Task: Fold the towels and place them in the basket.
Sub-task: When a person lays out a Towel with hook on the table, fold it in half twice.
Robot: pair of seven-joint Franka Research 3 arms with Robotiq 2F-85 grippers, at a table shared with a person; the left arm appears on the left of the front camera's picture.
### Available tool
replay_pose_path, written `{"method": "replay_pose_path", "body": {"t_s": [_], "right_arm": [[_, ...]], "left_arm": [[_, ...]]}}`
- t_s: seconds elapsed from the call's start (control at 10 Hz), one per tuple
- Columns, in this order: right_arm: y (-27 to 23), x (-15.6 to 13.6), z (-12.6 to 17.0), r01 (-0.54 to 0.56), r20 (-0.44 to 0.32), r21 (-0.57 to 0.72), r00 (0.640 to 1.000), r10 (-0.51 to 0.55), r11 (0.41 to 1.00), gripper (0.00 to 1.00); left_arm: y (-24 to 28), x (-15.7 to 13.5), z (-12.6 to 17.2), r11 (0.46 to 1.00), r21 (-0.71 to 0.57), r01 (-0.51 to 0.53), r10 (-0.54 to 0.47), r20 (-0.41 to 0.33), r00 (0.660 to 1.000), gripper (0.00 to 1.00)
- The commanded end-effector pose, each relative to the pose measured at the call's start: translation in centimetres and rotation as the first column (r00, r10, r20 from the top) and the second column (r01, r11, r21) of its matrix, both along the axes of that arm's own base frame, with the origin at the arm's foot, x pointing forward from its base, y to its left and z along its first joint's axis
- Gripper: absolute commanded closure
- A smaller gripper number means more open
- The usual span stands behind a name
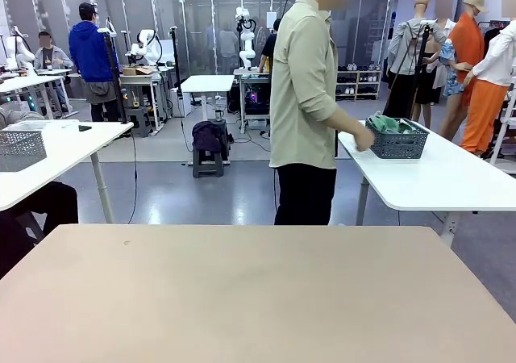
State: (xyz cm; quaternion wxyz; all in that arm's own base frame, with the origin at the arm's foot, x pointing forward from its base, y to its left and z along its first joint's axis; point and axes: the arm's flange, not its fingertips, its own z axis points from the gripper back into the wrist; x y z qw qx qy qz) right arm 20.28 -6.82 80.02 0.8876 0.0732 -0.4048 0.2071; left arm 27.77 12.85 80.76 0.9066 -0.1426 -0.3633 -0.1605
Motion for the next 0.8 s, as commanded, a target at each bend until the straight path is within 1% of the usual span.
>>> {"method": "replay_pose_path", "body": {"t_s": [0.0,0.7], "right_arm": [[0.02,0.03,-0.12,-0.002,-0.002,0.000,1.000,0.002,1.000,0.00],[0.02,0.03,-0.12,-0.002,-0.002,0.000,1.000,0.002,1.000,0.00]], "left_arm": [[-0.30,0.10,0.17,1.000,-0.004,0.017,-0.017,0.013,1.000,0.00],[-0.30,0.10,0.17,1.000,-0.004,0.017,-0.017,0.013,1.000,0.00]]}}
